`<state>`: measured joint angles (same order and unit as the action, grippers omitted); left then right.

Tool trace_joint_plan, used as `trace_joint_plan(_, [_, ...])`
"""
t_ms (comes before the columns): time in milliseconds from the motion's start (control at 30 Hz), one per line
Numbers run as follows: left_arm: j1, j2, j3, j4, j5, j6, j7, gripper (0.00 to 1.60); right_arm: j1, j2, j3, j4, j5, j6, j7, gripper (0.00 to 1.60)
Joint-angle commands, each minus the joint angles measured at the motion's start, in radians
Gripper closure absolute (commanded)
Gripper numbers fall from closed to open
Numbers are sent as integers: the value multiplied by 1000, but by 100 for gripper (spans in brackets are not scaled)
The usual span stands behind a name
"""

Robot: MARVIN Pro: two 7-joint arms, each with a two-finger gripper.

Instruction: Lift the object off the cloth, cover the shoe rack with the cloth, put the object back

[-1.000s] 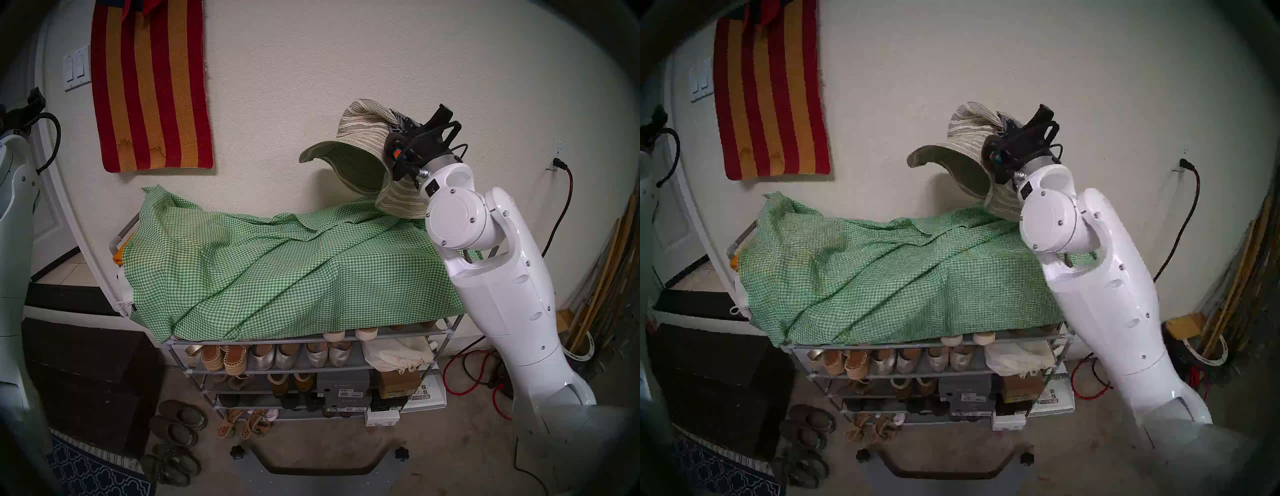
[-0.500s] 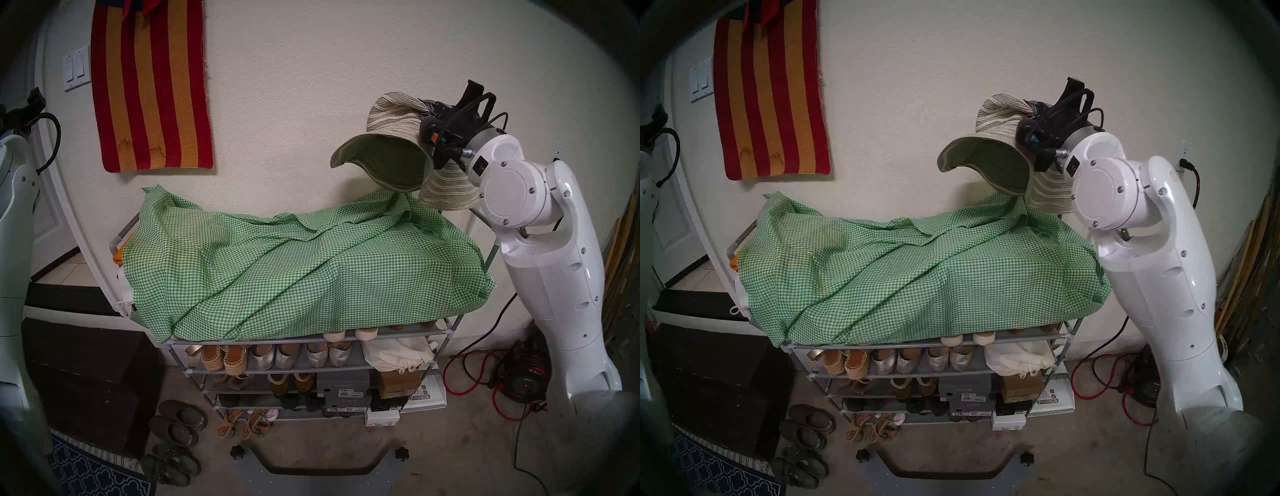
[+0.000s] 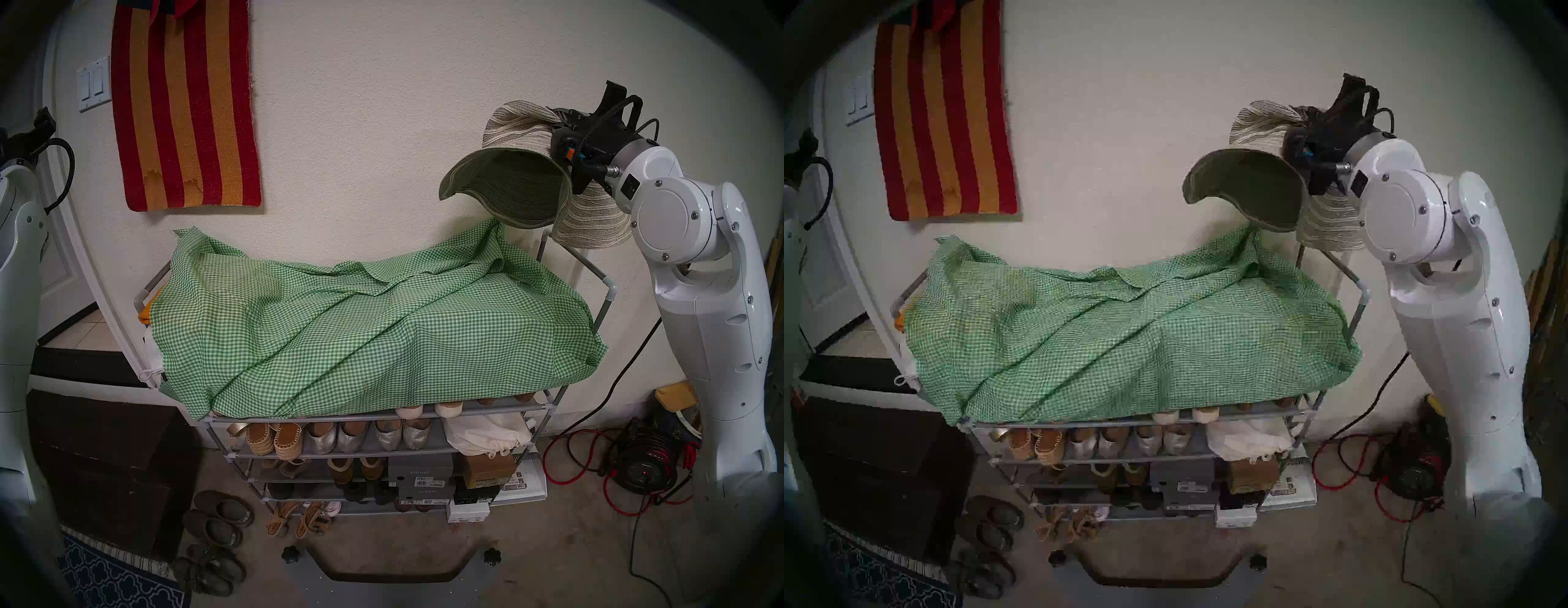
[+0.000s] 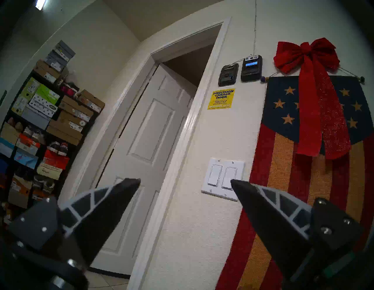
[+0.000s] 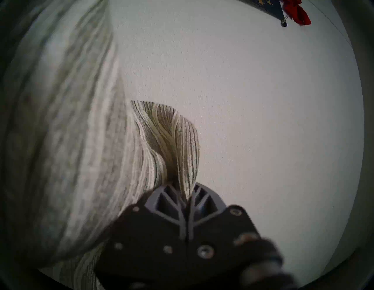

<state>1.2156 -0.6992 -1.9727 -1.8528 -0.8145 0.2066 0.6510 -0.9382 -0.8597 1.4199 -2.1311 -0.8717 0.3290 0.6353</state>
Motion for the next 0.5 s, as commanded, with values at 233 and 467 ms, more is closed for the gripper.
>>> trace_joint_plan(233, [-2,2,2,2,0,2,1,0,-74,-74,31,-4,3,36,-135,160])
trace_joint_plan(467, [-2,2,2,2,0,3,1,0,-76,-76,31,-4,5,34,-142,160])
